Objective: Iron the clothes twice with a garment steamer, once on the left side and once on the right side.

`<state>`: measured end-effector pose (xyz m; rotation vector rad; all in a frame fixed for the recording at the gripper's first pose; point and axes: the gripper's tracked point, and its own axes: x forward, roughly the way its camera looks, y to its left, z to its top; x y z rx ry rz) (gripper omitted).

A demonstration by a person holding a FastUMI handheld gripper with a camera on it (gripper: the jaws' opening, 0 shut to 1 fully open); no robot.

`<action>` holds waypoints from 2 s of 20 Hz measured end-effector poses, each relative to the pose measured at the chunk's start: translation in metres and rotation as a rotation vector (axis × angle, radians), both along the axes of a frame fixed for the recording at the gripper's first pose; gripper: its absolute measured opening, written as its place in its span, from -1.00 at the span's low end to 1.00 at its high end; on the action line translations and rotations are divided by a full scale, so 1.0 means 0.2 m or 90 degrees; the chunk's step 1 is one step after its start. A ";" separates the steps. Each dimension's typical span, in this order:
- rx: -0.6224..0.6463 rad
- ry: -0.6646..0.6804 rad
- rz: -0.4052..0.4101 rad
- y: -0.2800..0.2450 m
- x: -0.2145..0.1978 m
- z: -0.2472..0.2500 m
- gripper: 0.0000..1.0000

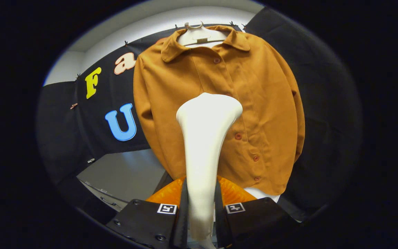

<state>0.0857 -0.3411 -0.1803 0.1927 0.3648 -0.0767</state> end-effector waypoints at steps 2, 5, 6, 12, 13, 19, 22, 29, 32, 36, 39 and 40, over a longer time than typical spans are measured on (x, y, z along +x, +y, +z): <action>-0.020 -0.032 -0.022 -0.10 -0.01 0.12 -0.28; -0.036 -0.059 -0.055 -0.29 -0.02 0.24 -0.28; -0.042 -0.066 -0.061 -0.34 -0.02 0.27 -0.28; -0.043 -0.070 -0.081 -0.58 0.08 0.29 -0.28; -0.040 -0.070 -0.075 -0.60 0.10 0.28 -0.28; -0.009 -0.065 -0.036 -0.66 0.21 0.17 -0.28; 0.015 -0.058 -0.026 -0.68 0.23 0.10 -0.28; 0.046 -0.007 -0.016 -0.73 0.19 -0.16 -0.28; 0.047 0.012 -0.019 -0.76 0.15 -0.26 -0.28; 0.073 0.046 -0.027 -0.80 0.08 -0.40 -0.28; 0.078 0.058 -0.038 -0.83 0.03 -0.50 -0.28; 0.078 0.063 -0.043 -0.83 0.02 -0.52 -0.28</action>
